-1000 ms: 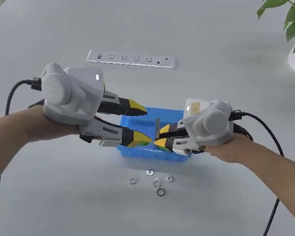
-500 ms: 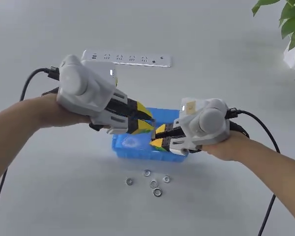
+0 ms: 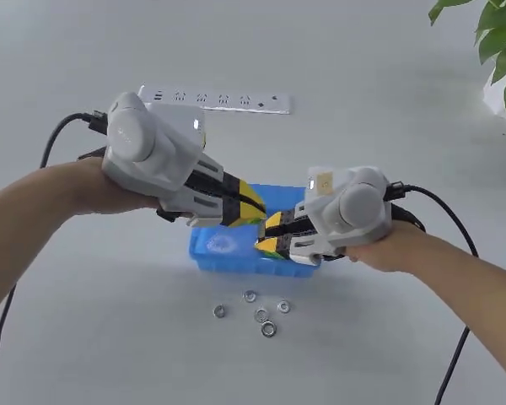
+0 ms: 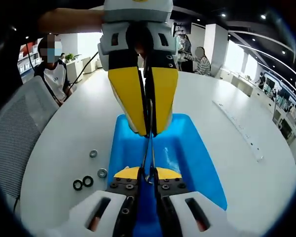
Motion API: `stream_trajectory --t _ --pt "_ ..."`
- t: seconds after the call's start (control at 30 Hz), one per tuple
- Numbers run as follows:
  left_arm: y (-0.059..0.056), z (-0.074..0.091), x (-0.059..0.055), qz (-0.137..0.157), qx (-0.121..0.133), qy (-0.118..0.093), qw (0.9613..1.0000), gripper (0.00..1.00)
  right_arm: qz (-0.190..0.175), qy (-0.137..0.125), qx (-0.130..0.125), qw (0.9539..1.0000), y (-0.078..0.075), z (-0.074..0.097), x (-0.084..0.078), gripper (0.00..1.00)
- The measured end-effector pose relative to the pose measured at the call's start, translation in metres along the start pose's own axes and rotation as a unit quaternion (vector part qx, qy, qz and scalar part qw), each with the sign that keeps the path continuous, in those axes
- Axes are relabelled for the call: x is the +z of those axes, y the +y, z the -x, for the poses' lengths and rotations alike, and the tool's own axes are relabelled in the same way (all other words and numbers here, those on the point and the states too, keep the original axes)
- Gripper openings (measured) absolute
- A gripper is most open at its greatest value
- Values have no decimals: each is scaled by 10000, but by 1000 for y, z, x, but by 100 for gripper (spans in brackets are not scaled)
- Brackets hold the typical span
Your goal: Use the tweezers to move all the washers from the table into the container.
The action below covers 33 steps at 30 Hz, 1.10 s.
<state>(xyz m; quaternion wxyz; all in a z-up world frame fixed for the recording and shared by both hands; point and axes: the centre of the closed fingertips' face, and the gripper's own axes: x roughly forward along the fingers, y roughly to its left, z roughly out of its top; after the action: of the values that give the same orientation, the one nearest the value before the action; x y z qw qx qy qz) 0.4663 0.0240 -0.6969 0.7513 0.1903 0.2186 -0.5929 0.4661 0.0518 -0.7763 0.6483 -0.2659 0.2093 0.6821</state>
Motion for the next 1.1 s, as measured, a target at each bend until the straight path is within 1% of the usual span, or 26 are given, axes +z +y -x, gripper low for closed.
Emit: stream_trajectory --t 0.2,0.37,0.57,0.8,1.1 --pt "1 0 0 -34 -12 23 10000 6 6 35 -3 10000 -1 1 1 12" --pt "1 1 0 -52 -12 51 10000 6 -5 1 -40 10000 -2 8 5 13" --pt "0 0 1 -73 -16 57 10000 6 -11 -14 -64 10000 -2 15 6 17" --pt "0 2 4 -79 -1 57 10000 6 -56 -25 -136 9999 -1 26 6 23" --pt "0 10 13 -116 75 25 9999 6 -259 -107 -373 9989 1 49 4 29"
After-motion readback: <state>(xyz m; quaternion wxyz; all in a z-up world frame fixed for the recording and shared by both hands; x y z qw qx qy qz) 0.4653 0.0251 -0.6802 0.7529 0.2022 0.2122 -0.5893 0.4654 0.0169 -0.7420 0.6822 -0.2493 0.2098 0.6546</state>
